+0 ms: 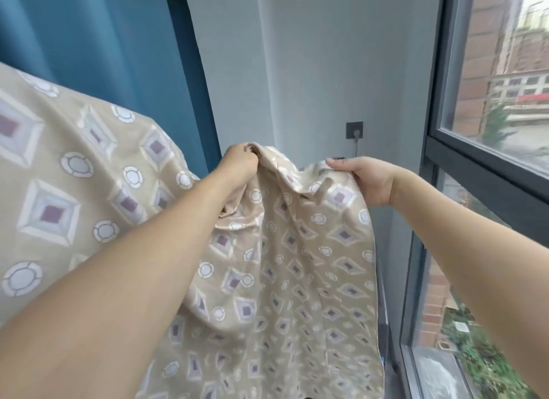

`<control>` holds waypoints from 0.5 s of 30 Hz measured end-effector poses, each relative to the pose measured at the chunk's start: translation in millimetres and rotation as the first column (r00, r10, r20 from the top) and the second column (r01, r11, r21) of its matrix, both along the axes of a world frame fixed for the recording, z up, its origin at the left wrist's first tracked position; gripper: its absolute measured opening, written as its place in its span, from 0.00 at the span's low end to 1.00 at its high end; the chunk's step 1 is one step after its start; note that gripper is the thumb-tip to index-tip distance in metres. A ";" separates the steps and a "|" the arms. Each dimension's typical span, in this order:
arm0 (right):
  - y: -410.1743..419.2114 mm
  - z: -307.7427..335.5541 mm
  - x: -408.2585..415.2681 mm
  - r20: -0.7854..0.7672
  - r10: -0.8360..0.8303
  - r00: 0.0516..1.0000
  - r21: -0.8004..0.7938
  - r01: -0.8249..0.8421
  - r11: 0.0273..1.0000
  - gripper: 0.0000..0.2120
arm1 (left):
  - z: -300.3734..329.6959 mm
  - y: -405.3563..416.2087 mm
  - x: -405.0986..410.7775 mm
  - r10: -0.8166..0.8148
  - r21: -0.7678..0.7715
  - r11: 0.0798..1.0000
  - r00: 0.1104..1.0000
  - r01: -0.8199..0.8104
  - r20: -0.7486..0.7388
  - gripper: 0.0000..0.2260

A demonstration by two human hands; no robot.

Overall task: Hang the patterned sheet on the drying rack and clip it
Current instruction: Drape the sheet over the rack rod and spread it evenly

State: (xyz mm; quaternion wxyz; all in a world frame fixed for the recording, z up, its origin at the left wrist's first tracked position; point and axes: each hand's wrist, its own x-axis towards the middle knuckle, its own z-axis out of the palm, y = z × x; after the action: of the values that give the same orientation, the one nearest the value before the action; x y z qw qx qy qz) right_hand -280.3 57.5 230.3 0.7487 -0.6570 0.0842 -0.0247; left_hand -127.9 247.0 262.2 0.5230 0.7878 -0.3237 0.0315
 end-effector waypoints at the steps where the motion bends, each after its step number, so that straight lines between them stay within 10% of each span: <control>1: 2.7 2.7 3.7 0.045 -0.076 0.996 -0.027 0.077 0.997 0.12 | -1.2 1.4 0.0 -0.019 0.047 0.999 0.998 0.016 0.056 0.14; 4: 2.7 16.1 16.0 0.219 -0.449 0.866 0.106 0.436 0.893 0.11 | -8.0 10.9 -3.8 -0.139 0.492 0.870 0.968 0.019 0.208 0.11; 6: -9.7 20.2 23.9 0.255 -0.670 0.697 0.233 0.628 0.742 0.12 | -9.7 24.1 -13.2 -0.198 0.855 0.507 0.950 -0.111 0.241 0.08; 8: -15.9 17.5 23.9 0.252 -0.772 0.584 -0.084 0.808 0.584 0.09 | -9.4 38.5 -24.7 -0.204 0.937 0.210 0.925 -0.277 0.320 0.08; 11: 1.7 11.1 22.5 -0.028 -0.612 0.790 -0.905 0.240 0.351 0.07 | 0.3 54.5 -33.5 -0.262 0.813 0.180 0.770 -0.553 0.582 0.03; 13: 25.0 13.9 28.8 -0.169 -0.534 0.828 -0.974 -0.057 0.220 0.12 | 16.8 66.9 -34.8 -0.320 0.722 0.188 0.654 -0.666 0.686 0.03; 15: 54.8 24.3 38.5 -0.113 -0.463 0.879 -0.959 0.025 0.282 0.16 | 37.7 82.5 -35.5 -0.356 0.656 0.208 0.569 -0.725 0.741 0.06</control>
State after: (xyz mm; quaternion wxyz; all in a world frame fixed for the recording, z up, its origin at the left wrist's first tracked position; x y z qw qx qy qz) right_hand -241.7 112.3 254.7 0.1826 -0.9357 0.2958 -0.0608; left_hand -163.5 329.4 299.9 -0.2955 0.8571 -0.3437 0.2450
